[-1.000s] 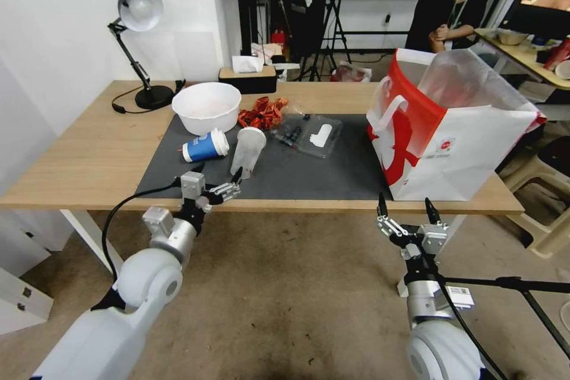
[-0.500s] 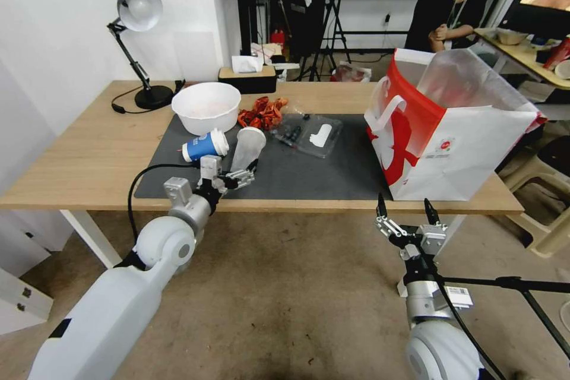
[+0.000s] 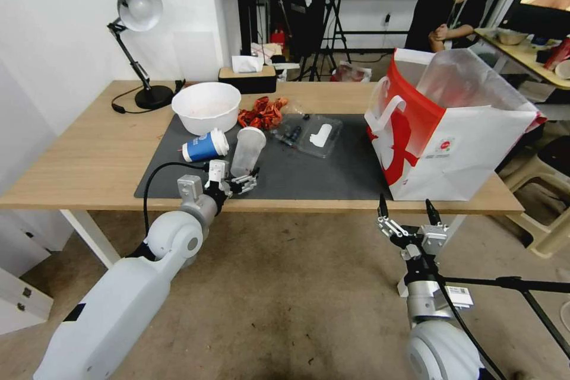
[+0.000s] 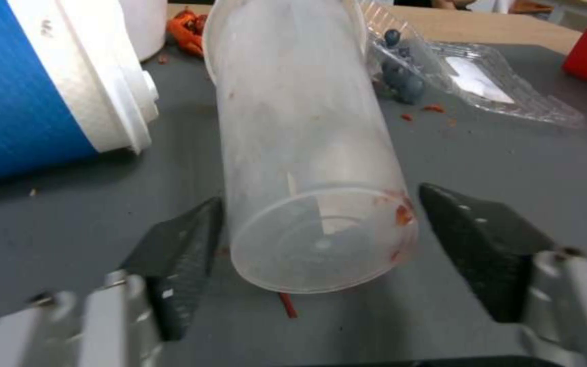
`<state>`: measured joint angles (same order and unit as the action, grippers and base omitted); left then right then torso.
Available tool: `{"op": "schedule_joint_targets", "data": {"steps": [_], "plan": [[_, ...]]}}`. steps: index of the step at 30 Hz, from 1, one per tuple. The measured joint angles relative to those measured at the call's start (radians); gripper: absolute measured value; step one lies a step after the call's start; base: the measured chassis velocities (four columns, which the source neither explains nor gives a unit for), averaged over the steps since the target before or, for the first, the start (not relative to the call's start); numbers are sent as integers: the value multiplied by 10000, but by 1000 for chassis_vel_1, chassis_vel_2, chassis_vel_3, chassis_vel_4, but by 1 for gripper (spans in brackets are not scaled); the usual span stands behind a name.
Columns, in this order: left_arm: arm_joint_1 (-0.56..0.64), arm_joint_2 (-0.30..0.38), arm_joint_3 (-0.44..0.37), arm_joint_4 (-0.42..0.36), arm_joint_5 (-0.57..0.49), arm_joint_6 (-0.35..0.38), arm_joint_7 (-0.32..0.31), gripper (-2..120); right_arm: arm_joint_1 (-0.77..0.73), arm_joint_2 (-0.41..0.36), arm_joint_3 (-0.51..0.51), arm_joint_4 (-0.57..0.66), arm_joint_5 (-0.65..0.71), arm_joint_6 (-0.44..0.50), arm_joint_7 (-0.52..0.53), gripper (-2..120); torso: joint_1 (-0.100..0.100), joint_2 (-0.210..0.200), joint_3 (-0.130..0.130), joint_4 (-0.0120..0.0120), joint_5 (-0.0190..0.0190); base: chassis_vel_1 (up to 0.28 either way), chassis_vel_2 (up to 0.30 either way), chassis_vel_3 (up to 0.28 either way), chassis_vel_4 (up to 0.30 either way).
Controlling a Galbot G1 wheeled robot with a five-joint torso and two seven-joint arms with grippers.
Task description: Pick up the trash from the table and place it into the takeout bag.
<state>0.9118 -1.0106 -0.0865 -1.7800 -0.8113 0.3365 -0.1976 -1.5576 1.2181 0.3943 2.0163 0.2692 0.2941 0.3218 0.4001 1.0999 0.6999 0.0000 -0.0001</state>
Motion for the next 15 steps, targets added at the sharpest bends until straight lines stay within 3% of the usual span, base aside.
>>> {"op": "schedule_joint_targets", "data": {"steps": [2, 5, 10, 12, 13, 15], "plan": [[-10, -5, 15, 18, 0, -5, 0, 69, -3, 1, 1, -3, -3, 3, 0, 100, 0, 0, 0, 0, 1, 0, 0, 0, 0], [-44, -18, 59, 71, 58, -43, -1, 54, -26, 9, 15, -12, -18, 24, 0, 100, 0, 0, 0, 0, 1, 0, 0, 0, 0], [-43, 5, 74, 115, 250, -185, 185, 54, -35, 23, 15, -15, -31, 34, 1, 100, 0, 0, 0, 0, 0, 0, 0, 0, 0], [-12, 69, 70, 238, 820, -645, 800, 54, -35, 26, 17, -15, -34, 35, 3, 100, 0, 0, 0, 0, 0, 0, 0, 0, 0], [-12, 69, 70, 238, 820, -645, 800, 54, -35, 26, 17, -15, -34, 35, 3, 100, 0, 0, 0, 0, 0, 0, 0, 0, 0], [-32, 160, 53, 437, 1366, -1508, 1612, 54, -31, 29, 17, -18, -40, 35, 4, 100, 0, 0, 0, 1, 0, 0, 0, 0, 0]]}}
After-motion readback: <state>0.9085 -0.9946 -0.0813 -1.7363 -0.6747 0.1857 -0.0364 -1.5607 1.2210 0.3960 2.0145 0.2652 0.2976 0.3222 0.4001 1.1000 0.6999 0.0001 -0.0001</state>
